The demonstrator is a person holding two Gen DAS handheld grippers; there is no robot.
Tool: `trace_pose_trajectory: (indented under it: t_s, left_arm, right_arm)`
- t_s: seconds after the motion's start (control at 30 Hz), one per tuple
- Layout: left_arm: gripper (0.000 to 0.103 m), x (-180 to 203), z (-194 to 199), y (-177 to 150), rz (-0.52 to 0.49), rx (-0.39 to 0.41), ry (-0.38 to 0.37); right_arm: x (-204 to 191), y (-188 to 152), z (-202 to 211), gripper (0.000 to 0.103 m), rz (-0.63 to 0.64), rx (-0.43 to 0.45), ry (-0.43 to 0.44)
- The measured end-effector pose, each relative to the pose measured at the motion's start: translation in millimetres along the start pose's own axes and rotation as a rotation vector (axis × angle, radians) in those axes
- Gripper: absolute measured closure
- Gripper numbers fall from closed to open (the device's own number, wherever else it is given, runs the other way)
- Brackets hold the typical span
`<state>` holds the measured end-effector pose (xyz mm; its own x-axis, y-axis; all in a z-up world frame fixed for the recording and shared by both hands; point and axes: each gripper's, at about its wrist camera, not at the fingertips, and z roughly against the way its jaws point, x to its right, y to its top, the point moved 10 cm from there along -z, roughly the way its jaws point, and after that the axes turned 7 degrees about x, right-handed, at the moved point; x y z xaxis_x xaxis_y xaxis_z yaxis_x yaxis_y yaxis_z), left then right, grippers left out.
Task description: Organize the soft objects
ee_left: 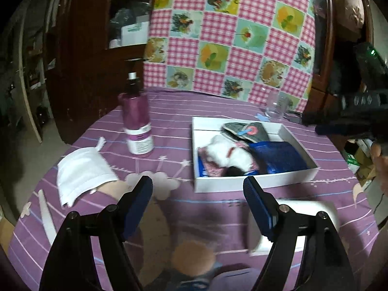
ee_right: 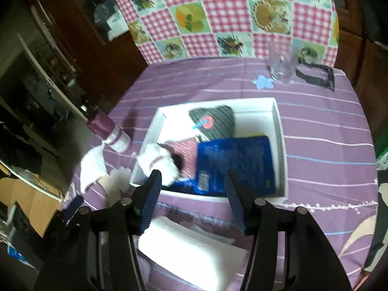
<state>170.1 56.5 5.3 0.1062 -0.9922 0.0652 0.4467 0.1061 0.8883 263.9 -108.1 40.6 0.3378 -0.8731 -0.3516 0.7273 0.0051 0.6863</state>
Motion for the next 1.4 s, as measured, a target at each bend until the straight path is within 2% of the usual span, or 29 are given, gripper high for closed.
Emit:
trace_pose_trajectory:
  t_s: [0.1, 0.17, 0.23, 0.3, 0.37, 0.47, 0.67, 0.8, 0.9, 1.07, 1.2, 1.4]
  left_arm:
    - [0.025, -16, -2, -10, 0.054, -0.008, -0.012]
    - [0.025, -25, -5, -16, 0.089, -0.032, -0.004]
    - [0.025, -28, -4, -13, 0.099, -0.020, -0.006]
    - [0.025, -30, -2, -13, 0.116, -0.018, -0.023]
    - [0.025, -31, -4, -15, 0.125, -0.029, -0.023]
    - [0.025, -30, -6, -19, 0.111, -0.050, -0.005]
    - [0.025, -27, -1, -21, 0.075, -0.037, 0.017]
    - [0.025, -31, 2, -26, 0.074, -0.034, 0.032]
    - [0.025, -34, 7, -27, 0.098, -0.017, 0.016]
    - [0.025, -39, 6, -32, 0.120, -0.028, 0.029]
    - [0.025, -40, 6, -33, 0.119, -0.030, 0.032]
    - [0.025, -50, 4, -38, 0.137, -0.059, 0.064]
  right_arm:
    - [-21, 12, 11, 0.048, 0.017, 0.131, 0.058]
    - [-30, 17, 19, 0.048, 0.038, 0.200, 0.036]
    - [-37, 18, 27, 0.048, 0.055, 0.239, 0.003]
    - [-44, 16, 33, 0.048, 0.061, 0.253, 0.007]
    - [-51, 11, 32, 0.048, 0.067, 0.226, 0.037]
    - [-56, -5, 23, 0.048, 0.086, 0.139, 0.046]
    - [-63, -49, 23, 0.048, 0.163, 0.038, 0.094]
    - [-62, -74, 25, 0.049, 0.186, 0.030, 0.087]
    - [-63, -93, 22, 0.057, 0.199, -0.009, 0.105]
    - [-63, -116, 24, 0.059, 0.202, 0.006, 0.138]
    - [-71, -133, 27, 0.059, 0.182, -0.012, 0.218]
    - [-77, -157, 23, 0.059, 0.144, -0.114, 0.305]
